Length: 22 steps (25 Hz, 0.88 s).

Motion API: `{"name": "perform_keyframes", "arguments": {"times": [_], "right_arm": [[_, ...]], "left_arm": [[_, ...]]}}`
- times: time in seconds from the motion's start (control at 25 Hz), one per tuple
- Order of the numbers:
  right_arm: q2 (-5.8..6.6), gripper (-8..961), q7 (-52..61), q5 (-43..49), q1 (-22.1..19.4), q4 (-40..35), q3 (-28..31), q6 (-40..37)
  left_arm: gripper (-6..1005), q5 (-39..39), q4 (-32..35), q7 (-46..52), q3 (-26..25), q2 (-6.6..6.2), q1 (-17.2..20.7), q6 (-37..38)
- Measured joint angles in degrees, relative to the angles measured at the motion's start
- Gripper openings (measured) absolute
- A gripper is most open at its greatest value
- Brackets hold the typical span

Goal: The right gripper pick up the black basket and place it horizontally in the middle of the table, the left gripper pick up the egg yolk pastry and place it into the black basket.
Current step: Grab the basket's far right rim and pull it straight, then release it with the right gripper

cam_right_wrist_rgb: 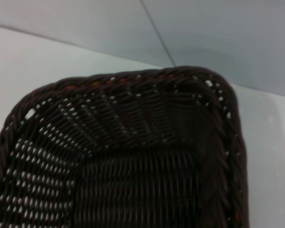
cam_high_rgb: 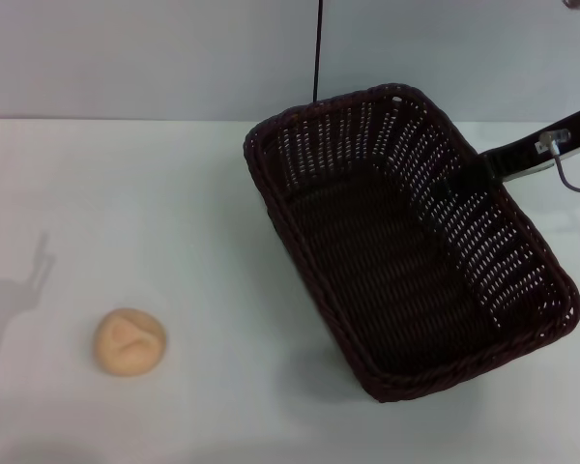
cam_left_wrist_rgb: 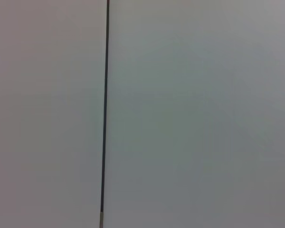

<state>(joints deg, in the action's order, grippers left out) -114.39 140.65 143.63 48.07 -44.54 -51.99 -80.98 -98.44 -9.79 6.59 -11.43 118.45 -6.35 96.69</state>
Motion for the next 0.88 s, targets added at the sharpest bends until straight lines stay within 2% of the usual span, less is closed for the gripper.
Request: {"name": "perform_keyframes", "arguments": {"times": [0.36, 0.56, 0.6, 0.76, 0.88], "right_arm": [[-0.7, 636, 0.8, 0.1, -0.1, 1.8, 0.0, 1.7], [-0.79, 399, 0.7, 0.1, -0.4, 0.5, -0.6, 1.3], [-0.79, 365, 0.7, 0.1, -0.4, 0.5, -0.6, 1.3], [-0.93, 230, -1.1, 0.1, -1.9, -8.0, -1.4, -3.9], [-0.85, 154, -3.4, 0.1, -1.5, -9.5, -1.9, -7.2]], "left_arm": [[759, 0.0, 0.2, 0.0, 0.0, -0.06, -0.4, -0.1], [756, 0.0, 0.2, 0.0, -0.1, -0.09, -0.5, -0.2], [756, 0.0, 0.2, 0.0, -0.1, -0.09, -0.5, -0.2], [753, 0.1, 0.6, 0.0, -0.2, -0.15, -0.5, 0.0], [752, 0.1, 0.7, 0.0, -0.2, -0.16, -0.2, 0.1]]}}
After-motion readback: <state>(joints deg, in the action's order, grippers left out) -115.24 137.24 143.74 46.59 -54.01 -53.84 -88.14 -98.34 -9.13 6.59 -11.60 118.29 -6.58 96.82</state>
